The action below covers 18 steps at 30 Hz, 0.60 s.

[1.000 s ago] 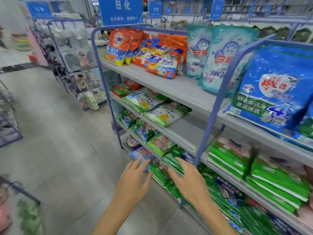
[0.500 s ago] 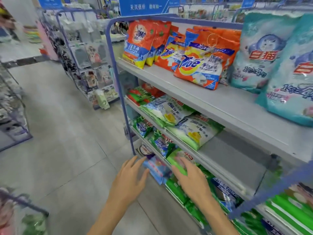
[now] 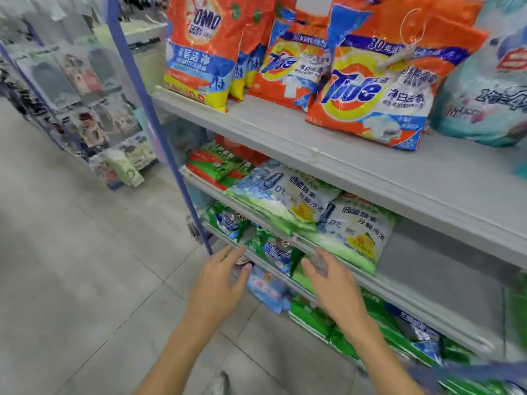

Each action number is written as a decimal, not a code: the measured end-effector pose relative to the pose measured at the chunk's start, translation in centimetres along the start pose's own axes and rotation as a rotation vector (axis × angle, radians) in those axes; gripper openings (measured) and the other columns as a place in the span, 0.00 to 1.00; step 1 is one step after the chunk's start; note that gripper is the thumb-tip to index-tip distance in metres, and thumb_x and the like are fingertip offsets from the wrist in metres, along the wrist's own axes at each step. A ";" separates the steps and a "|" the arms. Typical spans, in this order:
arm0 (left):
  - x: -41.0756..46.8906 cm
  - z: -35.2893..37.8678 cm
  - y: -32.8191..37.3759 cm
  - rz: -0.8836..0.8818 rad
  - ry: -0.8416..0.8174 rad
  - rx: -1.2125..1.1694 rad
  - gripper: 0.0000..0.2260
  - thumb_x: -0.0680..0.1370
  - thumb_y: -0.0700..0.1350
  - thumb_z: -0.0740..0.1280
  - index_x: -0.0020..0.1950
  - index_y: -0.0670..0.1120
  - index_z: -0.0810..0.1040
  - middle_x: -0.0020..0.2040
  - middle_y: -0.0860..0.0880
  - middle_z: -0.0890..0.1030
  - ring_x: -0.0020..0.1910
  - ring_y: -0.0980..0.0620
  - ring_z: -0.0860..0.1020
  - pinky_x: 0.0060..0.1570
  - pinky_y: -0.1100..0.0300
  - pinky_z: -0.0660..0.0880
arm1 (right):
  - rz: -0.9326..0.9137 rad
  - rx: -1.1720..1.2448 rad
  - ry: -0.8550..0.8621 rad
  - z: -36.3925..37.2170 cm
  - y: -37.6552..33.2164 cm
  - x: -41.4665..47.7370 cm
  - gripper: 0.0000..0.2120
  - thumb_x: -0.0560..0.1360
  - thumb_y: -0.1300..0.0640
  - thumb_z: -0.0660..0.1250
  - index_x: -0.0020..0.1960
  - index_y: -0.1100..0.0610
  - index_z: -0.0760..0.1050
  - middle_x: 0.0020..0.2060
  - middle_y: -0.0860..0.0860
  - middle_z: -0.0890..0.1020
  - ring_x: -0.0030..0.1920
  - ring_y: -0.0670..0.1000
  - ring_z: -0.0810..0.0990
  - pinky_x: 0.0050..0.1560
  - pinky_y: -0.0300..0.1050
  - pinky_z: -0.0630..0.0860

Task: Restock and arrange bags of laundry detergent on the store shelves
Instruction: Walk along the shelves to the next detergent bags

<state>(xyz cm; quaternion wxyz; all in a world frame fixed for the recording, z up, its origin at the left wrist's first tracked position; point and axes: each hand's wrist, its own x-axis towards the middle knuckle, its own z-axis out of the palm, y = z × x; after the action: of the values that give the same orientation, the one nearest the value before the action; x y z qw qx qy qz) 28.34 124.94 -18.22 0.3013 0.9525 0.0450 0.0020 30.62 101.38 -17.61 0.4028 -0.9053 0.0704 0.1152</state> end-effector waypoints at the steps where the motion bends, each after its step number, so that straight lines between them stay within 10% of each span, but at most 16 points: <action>1: 1.4 -0.2 -1.0 0.013 -0.013 -0.010 0.22 0.83 0.56 0.63 0.76 0.54 0.71 0.76 0.52 0.71 0.75 0.51 0.68 0.73 0.56 0.65 | 0.025 0.008 0.023 0.5 -0.4 0.7 0.31 0.79 0.31 0.59 0.77 0.44 0.66 0.71 0.46 0.76 0.66 0.50 0.78 0.65 0.51 0.76; 8: 11.4 -1.1 -6.7 0.142 -0.137 -0.029 0.22 0.82 0.55 0.63 0.76 0.54 0.70 0.73 0.53 0.74 0.73 0.51 0.70 0.70 0.61 0.64 | 0.194 0.083 0.204 3.8 -2.4 6.9 0.33 0.79 0.34 0.61 0.79 0.46 0.62 0.76 0.46 0.71 0.72 0.50 0.73 0.67 0.47 0.71; 11: 15.4 -1.3 -7.1 0.177 -0.140 -0.040 0.27 0.82 0.61 0.59 0.80 0.54 0.64 0.76 0.53 0.70 0.74 0.51 0.69 0.72 0.55 0.66 | 0.222 0.153 0.251 4.4 -2.4 9.8 0.31 0.80 0.37 0.63 0.79 0.46 0.62 0.76 0.43 0.69 0.57 0.39 0.79 0.62 0.39 0.73; 18: 25.9 1.0 -5.5 0.243 -0.049 -0.124 0.33 0.80 0.66 0.59 0.81 0.52 0.61 0.77 0.48 0.70 0.76 0.49 0.66 0.73 0.53 0.63 | 0.244 0.256 0.353 3.9 -0.8 19.3 0.31 0.78 0.33 0.63 0.74 0.49 0.67 0.67 0.46 0.76 0.63 0.52 0.76 0.57 0.45 0.67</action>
<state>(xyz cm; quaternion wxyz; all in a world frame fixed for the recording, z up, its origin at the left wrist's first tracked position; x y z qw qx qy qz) 53.75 131.09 -22.77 0.3583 0.9302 -0.0780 0.0180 48.77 104.14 -24.64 0.4789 -0.8377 0.2624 -0.0071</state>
